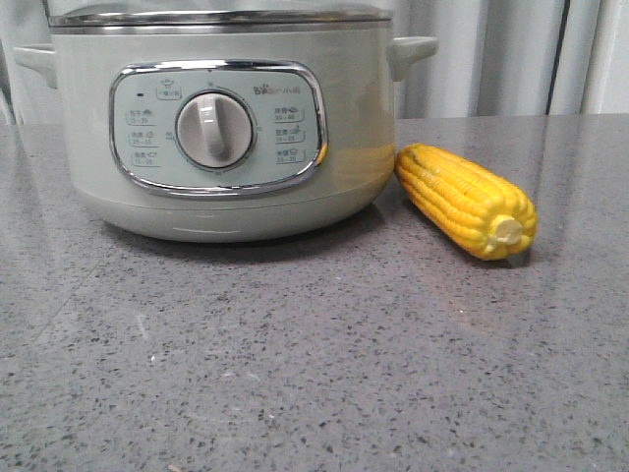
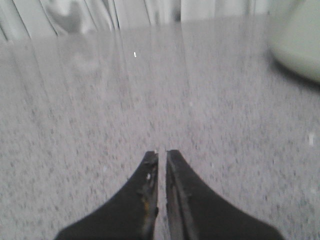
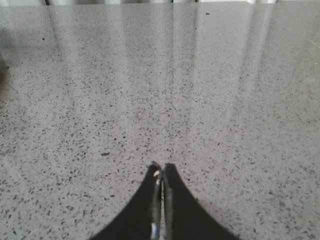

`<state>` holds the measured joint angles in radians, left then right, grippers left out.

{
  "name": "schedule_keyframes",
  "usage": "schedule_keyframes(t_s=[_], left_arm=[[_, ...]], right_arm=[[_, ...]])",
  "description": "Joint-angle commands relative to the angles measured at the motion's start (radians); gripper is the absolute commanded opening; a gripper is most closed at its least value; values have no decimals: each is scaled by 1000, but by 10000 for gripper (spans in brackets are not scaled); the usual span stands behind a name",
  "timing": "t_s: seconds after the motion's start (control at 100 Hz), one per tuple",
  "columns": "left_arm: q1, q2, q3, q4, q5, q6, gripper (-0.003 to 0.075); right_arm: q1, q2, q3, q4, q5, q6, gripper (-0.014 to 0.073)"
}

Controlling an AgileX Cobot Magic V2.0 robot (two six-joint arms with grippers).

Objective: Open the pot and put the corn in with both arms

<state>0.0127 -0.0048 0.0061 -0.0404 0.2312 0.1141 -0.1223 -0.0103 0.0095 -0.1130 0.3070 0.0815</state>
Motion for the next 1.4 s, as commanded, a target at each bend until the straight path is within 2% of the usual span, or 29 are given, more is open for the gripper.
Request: schedule_keyframes(t_s=[0.0, 0.18, 0.24, 0.36, 0.5, 0.63, 0.78, 0.95, 1.11, 1.18, 1.25, 1.3, 1.35, 1.39], left_arm=[[-1, -30, 17, -3, -143, -11, -20], [1, -30, 17, 2, -223, -11, -20], [1, -30, 17, 2, -231, -11, -20], [1, -30, 15, 0, -237, -11, -20], [1, -30, -5, -54, -263, -11, -21], [1, 9, -83, -47, -231, -11, -21], [1, 116, -223, -17, -184, -11, -21], [-1, 257, -359, -11, -184, -11, -21], [-1, 345, -390, -10, -266, -11, -15], [-1, 372, -390, -10, -307, -11, 51], [-1, 394, -390, -10, -341, -11, 197], [-1, 409, -390, -12, -354, -11, 333], [-1, 426, -388, -40, -375, -12, 429], [-1, 441, -385, -75, -394, -15, 477]], right_arm=[[-2, -23, 19, -10, -100, -3, -64], [-2, -21, 19, -35, -141, -3, -64], [-2, -22, 19, -101, -190, -3, -64], [-2, -22, 19, -290, -392, -3, -64], [-2, 7, 12, -264, -490, 4, -64], [0, 80, -49, -254, -473, 96, -64], [35, 203, -172, -254, -449, 100, -64], [104, 394, -326, -254, -289, 100, -64], [137, 547, -453, -205, -221, 100, -64], [139, 595, -476, -170, -227, 100, -64], [139, 631, -478, -163, -241, 100, -64], [139, 657, -478, -163, -235, 100, -64], [139, 679, -478, -154, -230, 100, -64], [139, 693, -474, -144, -233, 100, -64]])
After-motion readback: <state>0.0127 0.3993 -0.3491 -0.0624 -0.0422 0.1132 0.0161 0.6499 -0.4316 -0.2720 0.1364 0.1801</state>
